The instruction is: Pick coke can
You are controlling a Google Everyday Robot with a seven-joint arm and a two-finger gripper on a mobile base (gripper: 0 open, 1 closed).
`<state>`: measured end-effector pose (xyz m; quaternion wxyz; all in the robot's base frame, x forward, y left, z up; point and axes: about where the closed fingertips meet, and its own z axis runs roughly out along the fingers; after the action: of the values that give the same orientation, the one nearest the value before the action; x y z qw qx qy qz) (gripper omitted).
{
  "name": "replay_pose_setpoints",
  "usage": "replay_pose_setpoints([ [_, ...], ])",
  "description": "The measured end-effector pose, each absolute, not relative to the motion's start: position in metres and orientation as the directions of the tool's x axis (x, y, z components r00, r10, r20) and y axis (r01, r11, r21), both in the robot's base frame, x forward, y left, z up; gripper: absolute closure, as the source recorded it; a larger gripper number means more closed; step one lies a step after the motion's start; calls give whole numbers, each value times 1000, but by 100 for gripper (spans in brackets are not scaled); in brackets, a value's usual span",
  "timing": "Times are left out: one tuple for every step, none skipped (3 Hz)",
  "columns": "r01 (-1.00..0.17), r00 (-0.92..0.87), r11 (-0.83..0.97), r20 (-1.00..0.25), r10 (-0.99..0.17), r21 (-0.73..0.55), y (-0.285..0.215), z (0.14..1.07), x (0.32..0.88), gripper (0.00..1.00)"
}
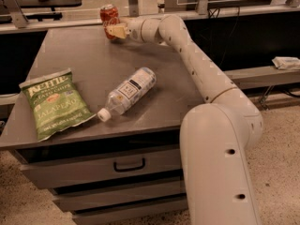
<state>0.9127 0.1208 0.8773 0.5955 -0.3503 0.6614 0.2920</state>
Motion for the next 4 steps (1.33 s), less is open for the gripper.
replay_pose_setpoints([
  [-829, -33, 558, -992, -121, -41, 128, 892, 909, 85],
  [-841, -22, 535, -984, -179, -78, 127, 916, 894, 100],
  [-839, -35, 533, -966, -258, -112, 116, 939, 874, 100],
  [-829, -50, 545, -952, -301, -129, 104, 961, 850, 100],
])
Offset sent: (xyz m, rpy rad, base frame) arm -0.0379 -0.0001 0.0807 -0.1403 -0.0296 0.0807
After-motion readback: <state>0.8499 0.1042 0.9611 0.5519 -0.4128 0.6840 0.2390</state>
